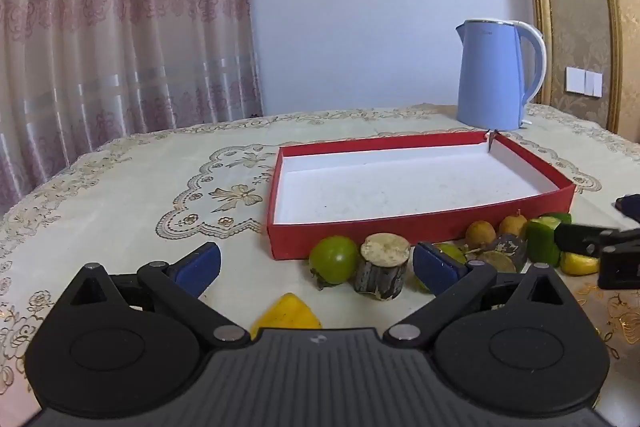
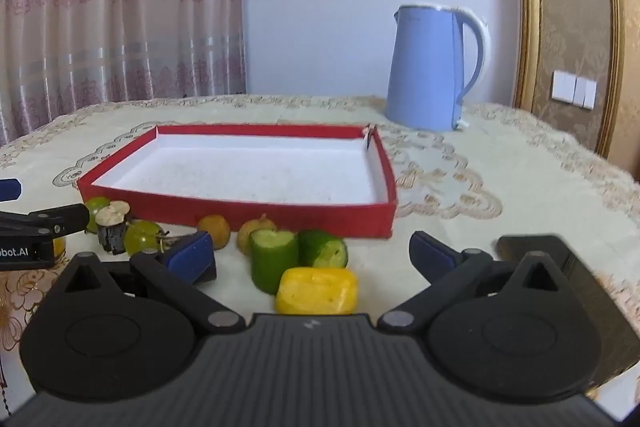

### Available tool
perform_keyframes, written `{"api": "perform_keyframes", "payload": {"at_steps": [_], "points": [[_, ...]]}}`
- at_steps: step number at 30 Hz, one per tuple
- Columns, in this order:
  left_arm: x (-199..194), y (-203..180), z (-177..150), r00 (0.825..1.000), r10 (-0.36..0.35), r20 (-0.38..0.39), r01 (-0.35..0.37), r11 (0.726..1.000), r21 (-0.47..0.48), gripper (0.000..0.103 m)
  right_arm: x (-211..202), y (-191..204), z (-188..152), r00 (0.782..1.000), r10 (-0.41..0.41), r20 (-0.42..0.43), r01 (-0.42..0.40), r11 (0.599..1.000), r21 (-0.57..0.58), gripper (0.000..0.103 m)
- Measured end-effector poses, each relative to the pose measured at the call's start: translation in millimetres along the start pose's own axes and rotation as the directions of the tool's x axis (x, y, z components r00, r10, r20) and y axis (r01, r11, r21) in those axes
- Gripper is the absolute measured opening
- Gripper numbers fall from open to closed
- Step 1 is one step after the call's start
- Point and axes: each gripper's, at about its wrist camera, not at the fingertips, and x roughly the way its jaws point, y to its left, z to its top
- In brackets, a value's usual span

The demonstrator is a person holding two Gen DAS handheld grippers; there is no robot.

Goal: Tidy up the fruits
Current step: 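Move the left gripper toward the yellow pepper piece on the table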

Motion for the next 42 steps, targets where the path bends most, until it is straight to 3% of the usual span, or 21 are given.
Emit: {"api": "perform_keyframes", "payload": {"at_steps": [9,15,22,28,42], "points": [[-9,4,-6,0.996,-0.073,0.041,0.073,0.997,-0.005,0.103,-2,-10,-8,0.998,0.023,0.057,-0.026,0.997,0.068,0.103],[2,11,-7,0.998,-0.058,0.002,0.058,0.997,-0.057,0.103,1,-21,-9,0.999,0.028,0.036,-0.033,0.988,0.151,0.103],[2,5,-10,1.0,-0.028,0.003,0.028,0.999,-0.025,0.103,2,-11,-12,0.999,0.023,0.028,-0.026,0.996,0.091,0.103],[-1,-3,-11,1.0,-0.008,0.019,0.008,1.0,0.022,0.103,4,-12,-12,1.0,0.006,0.014,-0.008,0.995,0.104,0.103],[-2,-1,-11,0.999,0.025,0.028,-0.025,1.0,0.014,0.103,7,-12,-12,1.0,-0.014,-0.008,0.015,0.994,0.104,0.103]]}}
